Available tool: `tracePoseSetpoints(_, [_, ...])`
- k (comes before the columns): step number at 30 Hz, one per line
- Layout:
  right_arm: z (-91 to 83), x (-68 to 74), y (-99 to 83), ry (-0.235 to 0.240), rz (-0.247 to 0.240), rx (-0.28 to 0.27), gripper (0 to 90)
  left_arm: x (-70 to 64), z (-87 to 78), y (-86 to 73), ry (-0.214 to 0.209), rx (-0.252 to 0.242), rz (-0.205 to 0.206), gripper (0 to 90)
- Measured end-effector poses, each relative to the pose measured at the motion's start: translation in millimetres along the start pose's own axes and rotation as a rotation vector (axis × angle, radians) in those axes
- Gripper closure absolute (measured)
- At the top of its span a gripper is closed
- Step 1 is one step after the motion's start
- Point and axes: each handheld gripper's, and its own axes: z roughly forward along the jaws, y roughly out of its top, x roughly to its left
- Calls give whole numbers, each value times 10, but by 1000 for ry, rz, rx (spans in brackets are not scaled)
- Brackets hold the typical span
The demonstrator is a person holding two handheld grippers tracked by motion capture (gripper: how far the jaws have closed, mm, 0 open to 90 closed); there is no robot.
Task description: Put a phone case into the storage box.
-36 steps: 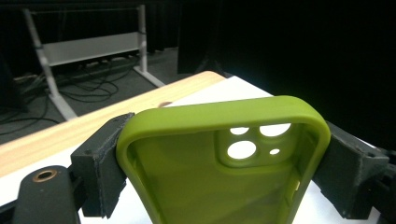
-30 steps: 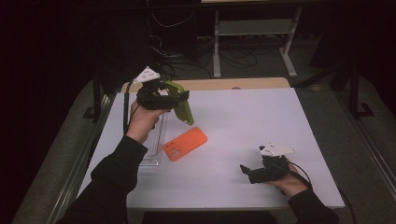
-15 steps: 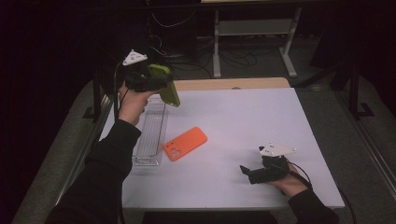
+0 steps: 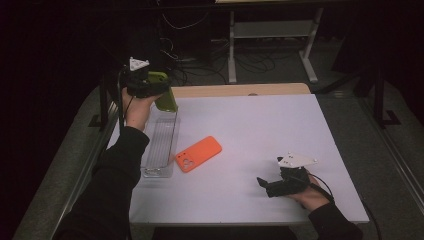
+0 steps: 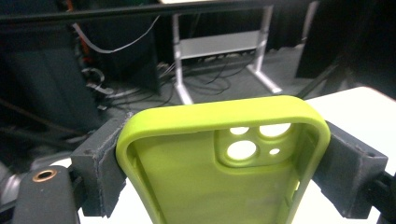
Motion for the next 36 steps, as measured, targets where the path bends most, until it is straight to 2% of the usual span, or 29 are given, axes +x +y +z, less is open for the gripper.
tracePoseSetpoints(2, [0, -1, -1, 0, 1, 0, 0, 26, 47, -24, 30, 3, 0, 143])
tracePoseSetpoints(4, [3, -1, 0, 0, -2, 1, 0, 44, 91, -41, 45, 3, -23, 143])
tracePoseSetpoints(8, [6, 5, -3, 4, 7, 9, 0, 58, 194, -90, 101, 13, -24, 142])
tracePoseSetpoints(11, [1, -2, -4, 4, 7, 5, 0, 49, 268, -153, 124, 34, -16, 142])
tracePoseSetpoints(14, [-9, -7, -8, 2, 6, 7, 0, 33, 331, -224, 143, 33, -22, 141])
tracePoseSetpoints(17, [-13, -9, -9, -1, -5, 0, 0, 16, 386, -297, 153, 18, -49, 140])
tracePoseSetpoints(19, [-18, -2, -11, 2, 3, 5, 0, 6, 417, -342, 158, 20, -49, 141])
tracePoseSetpoints(21, [-17, -5, -11, 0, 1, 4, 0, 10, 439, -383, 166, 49, -29, 140])
tracePoseSetpoints(24, [-17, -6, -14, -1, 6, 7, 0, 12, 486, -433, 175, 43, -33, 140])
tracePoseSetpoints(26, [-18, -10, -15, -2, -3, 5, 0, 24, 511, -461, 173, 58, -35, 140])
tracePoseSetpoints(27, [-21, -5, -13, -1, 3, 7, 0, 34, 516, -472, 176, 71, -22, 139])
tracePoseSetpoints(29, [-24, -5, -13, -3, 0, 3, 0, 34, 536, -494, 179, 70, -30, 139])
tracePoseSetpoints(32, [-25, -8, -14, -4, -3, 2, 0, 31, 561, -516, 190, 79, -10, 138])
tracePoseSetpoints(33, [-26, -6, -14, -3, 0, 3, 0, 19, 579, -525, 185, 68, -27, 138])
tracePoseSetpoints(34, [-26, -6, -15, -4, -1, 3, 0, 18, 578, -527, 188, 81, -16, 137])
tracePoseSetpoints(36, [-28, -4, -16, -3, 1, 3, 0, -3, 591, -537, 188, 73, -11, 137])
